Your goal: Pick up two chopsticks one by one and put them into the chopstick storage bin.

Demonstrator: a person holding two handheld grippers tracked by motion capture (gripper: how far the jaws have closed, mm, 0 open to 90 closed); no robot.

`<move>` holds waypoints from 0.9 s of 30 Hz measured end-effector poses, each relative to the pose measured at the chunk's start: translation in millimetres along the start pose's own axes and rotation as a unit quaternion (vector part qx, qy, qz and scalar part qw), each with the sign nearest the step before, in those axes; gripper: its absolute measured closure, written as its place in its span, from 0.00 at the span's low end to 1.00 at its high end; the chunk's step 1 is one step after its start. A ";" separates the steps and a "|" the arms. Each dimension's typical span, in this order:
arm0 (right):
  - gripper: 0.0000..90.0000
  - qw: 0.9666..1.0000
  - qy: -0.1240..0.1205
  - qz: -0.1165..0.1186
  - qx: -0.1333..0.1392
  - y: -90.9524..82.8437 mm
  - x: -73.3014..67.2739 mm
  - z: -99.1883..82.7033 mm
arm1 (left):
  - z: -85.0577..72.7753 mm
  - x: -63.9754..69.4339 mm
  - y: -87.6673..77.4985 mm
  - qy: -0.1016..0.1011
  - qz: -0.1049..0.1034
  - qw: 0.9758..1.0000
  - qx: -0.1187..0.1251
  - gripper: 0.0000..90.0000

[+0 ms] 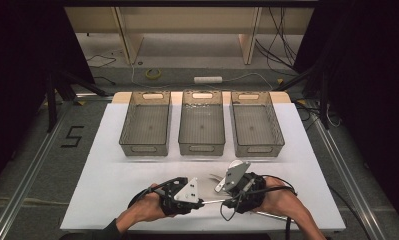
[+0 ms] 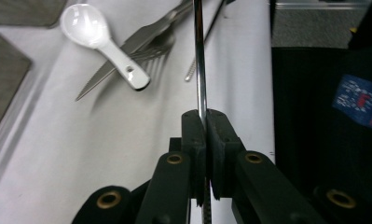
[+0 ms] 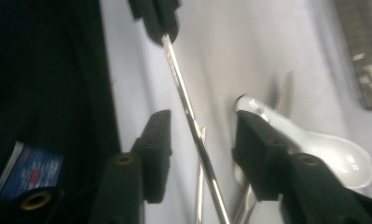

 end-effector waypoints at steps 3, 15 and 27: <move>0.51 0.999 0.031 -0.008 0.043 -3.3 3.8 1.3 | -2.4 -6.0 -2.0 -0.020 0.013 1.000 0.000 0.95; 0.35 0.961 0.149 -0.074 0.220 -22.8 23.8 -17.9 | -10.9 -37.0 -18.3 -0.128 0.076 0.989 0.018 0.96; 0.31 0.949 0.186 -0.092 0.238 -24.5 19.3 -48.0 | -21.6 -71.9 -42.6 -0.213 0.132 0.967 0.051 0.96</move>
Point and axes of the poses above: each handheld gripper's, and its own axes: y roughly forward along the jaws, z roughly out of its top, x roughly to its right, the point moved 7 cm from there along y, roughly forward along the jaws, and after that the axes turned 2 degrees about z, right-handed, at the moved point
